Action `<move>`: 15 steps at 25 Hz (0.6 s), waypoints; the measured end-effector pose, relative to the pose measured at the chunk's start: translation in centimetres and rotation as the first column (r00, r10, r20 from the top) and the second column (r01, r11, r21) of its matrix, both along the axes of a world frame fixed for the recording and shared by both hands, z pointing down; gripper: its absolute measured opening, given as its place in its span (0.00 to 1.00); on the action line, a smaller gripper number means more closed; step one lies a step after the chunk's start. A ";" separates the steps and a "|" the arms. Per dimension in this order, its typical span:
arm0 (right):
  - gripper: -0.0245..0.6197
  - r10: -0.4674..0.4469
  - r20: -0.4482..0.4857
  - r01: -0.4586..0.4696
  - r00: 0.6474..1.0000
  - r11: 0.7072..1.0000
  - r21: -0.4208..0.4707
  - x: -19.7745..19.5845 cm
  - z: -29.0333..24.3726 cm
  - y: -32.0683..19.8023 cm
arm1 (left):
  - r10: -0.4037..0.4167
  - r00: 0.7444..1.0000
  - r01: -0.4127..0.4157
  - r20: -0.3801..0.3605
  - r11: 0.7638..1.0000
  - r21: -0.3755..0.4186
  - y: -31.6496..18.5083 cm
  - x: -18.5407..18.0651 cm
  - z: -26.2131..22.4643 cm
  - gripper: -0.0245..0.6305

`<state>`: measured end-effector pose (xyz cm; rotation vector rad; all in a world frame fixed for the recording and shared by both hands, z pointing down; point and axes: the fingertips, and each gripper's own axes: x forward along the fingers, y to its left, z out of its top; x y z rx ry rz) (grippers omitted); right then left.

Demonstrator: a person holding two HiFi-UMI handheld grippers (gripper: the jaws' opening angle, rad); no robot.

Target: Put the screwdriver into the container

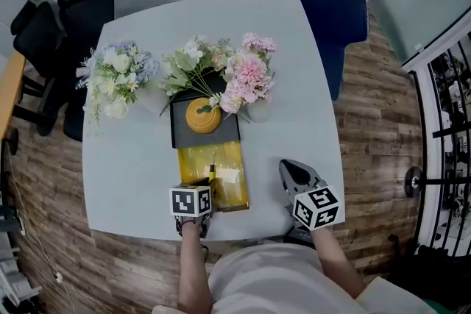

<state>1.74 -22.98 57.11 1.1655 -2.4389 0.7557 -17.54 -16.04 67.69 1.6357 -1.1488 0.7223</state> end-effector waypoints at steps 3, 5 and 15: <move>0.06 0.004 -0.001 -0.004 1.000 1.000 0.001 0.1 -0.1 -0.1 | 0.006 1.000 -0.006 0.010 1.000 -0.009 0.1 0.0 0.1 0.14; 0.06 0.005 0.000 -0.005 1.000 1.000 0.001 0.2 -0.1 -0.1 | 0.007 1.000 -0.007 0.015 1.000 -0.015 0.1 0.1 0.2 0.14; 0.06 0.012 0.003 -0.012 1.000 1.000 0.004 0.7 -0.3 0.1 | 0.006 1.000 -0.005 0.018 1.000 -0.019 0.0 0.2 0.3 0.15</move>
